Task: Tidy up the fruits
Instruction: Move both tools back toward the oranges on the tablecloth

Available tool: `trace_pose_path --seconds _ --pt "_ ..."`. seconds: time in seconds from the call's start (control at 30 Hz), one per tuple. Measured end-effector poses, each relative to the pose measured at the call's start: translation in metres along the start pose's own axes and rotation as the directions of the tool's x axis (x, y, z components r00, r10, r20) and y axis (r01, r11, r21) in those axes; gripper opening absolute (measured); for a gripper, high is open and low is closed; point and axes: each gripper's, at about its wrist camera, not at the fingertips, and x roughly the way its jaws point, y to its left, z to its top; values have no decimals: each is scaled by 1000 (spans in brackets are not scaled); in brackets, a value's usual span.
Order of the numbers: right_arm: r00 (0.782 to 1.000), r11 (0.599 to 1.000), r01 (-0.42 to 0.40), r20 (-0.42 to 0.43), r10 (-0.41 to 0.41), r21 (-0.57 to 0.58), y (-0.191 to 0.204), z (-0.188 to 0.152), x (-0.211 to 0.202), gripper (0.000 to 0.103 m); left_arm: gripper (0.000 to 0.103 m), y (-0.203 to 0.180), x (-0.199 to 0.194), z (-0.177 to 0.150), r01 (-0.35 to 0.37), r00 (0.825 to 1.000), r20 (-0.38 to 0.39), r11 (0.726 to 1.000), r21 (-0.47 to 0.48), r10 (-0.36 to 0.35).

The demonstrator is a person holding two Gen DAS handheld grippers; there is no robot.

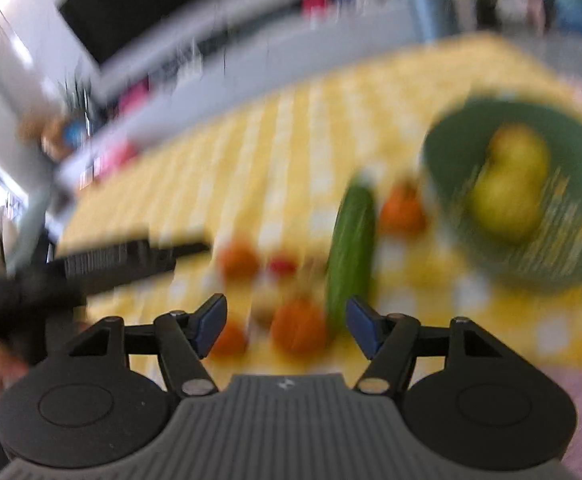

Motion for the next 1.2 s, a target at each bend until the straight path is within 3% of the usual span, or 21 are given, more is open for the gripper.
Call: trace_pose_path --seconds 0.07,0.2,0.47,0.67,0.77,1.0,1.07,1.13,1.2 --pt "998 999 15 -55 -13 34 4 -4 16 64 80 10 0 -1 -16 1000 -6 1000 -10 16" --pt "992 990 102 -82 -94 93 8 -6 38 64 80 20 0 1 -12 1000 -23 1000 -17 12" --pt "987 971 144 -103 -127 189 1 -1 59 61 80 39 8 4 7 1000 -28 996 -85 -10" --pt "980 976 176 -121 -160 129 11 1 65 61 81 45 21 2 35 999 -20 993 -109 -37" --pt "977 976 190 -120 -177 105 14 0 66 60 81 39 28 -1 26 1000 -14 997 -75 -27" --pt "978 977 190 -103 -180 93 10 -5 63 42 80 23 47 -3 38 998 -40 999 -6 -38" --pt "982 981 171 -100 -162 90 9 -6 63 42 78 21 52 -3 24 999 -48 1000 9 -24" --pt "983 982 168 -96 -159 90 8 -7 62 42 68 19 58 -3 15 997 -71 1000 16 -14" --pt "984 982 161 -93 -153 95 7 -7 62 42 65 19 60 -2 11 998 -65 1000 15 -10"
